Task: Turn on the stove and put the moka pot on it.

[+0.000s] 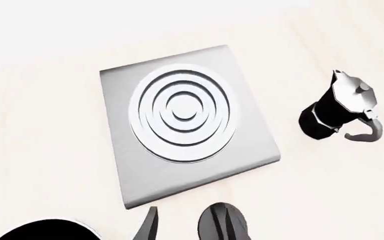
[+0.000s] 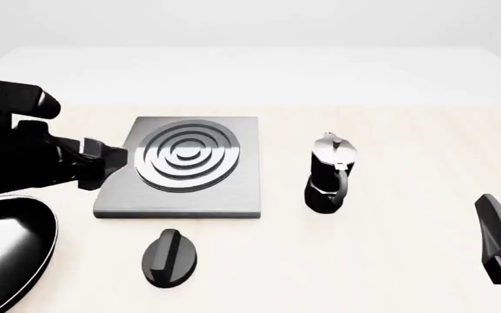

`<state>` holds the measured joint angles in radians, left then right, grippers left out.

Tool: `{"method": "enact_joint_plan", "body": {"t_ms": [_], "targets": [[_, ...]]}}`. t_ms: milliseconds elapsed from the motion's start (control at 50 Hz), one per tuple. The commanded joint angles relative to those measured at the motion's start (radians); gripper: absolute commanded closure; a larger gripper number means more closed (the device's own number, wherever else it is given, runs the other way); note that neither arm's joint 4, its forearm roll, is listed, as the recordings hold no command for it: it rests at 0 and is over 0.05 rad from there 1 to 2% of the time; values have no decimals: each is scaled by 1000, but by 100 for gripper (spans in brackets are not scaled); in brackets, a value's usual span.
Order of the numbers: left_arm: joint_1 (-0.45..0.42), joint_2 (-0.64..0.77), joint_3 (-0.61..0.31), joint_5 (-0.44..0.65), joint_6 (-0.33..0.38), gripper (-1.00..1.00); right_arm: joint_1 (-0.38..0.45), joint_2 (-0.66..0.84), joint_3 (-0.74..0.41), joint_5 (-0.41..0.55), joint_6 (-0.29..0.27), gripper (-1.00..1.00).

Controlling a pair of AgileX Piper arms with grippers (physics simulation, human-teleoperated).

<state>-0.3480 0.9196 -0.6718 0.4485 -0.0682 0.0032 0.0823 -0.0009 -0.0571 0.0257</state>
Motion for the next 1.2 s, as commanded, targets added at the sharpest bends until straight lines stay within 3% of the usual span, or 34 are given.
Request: {"method": "enact_joint_plan", "body": {"t_ms": [20, 180, 340, 740, 1200], "targets": [[-85, 125, -87, 75, -84, -100, 1, 7, 0, -6, 9, -100], [-142, 169, -86, 84, -161, -100, 0, 17, 0, -14, 15, -100], [-114, 197, -84, 68, -128, -100, 1, 19, 0, -16, 21, -100], [-102, 276, -43, 0, -123, -100, 2, 14, 1, -12, 34, -100], [-148, 330, 14, -76, -177, -100, 0, 1, 1, -4, 46, -100]]}}
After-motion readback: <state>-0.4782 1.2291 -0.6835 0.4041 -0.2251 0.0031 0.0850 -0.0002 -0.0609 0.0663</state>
